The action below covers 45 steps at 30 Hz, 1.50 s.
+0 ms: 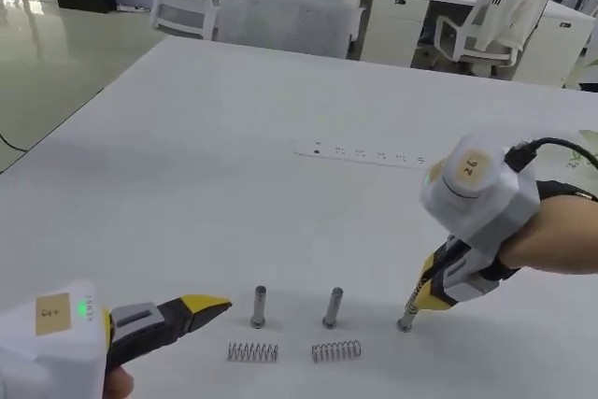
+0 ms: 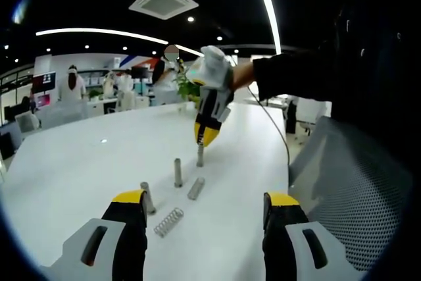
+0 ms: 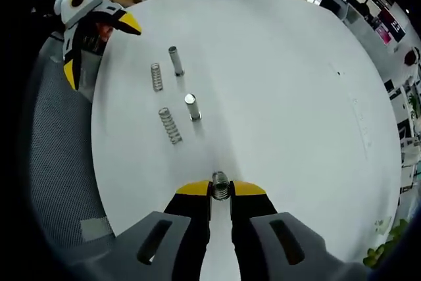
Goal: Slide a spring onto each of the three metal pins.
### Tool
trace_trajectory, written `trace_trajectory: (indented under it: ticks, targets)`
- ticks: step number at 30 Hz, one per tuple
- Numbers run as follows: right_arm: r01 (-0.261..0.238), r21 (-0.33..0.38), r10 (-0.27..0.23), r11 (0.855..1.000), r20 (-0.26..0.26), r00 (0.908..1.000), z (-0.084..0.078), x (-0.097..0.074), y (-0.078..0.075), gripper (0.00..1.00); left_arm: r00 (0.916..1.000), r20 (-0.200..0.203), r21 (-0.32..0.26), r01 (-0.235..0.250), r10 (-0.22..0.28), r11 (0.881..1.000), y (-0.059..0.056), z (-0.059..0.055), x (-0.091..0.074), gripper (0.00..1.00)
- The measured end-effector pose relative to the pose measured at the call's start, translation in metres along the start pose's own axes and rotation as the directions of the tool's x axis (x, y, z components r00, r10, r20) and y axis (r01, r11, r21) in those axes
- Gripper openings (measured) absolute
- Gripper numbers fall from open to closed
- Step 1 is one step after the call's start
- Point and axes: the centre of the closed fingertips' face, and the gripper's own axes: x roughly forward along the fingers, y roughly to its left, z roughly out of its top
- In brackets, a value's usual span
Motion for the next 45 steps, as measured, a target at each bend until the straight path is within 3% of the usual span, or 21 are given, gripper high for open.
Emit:
trace_trajectory:
  ticks: [16,27,36,45]
  targets:
    - [-0.011,0.016,0.011,1.0,-0.029,0.9995,-0.014,0.023,0.001,0.08,1.0,-0.001,0.001,-0.005,0.005,1.0,0.0,0.0,0.0,0.67]
    - [-0.018,0.02,0.018,1.0,-0.016,0.9997,-0.015,0.025,0.005,0.11,1.0,-0.001,0.003,-0.004,0.004,1.0,-0.001,0.0,0.0,0.67]
    - [-0.003,0.013,0.003,1.0,-0.002,1.0,-0.012,0.018,0.006,0.19,1.0,-0.001,0.007,0.004,-0.004,1.0,-0.002,0.0,0.001,0.67]
    - [0.021,-0.017,-0.021,1.0,0.032,0.9993,0.001,0.004,0.01,0.22,0.9999,-0.002,0.014,0.012,-0.012,1.0,-0.004,0.0,0.002,0.67]
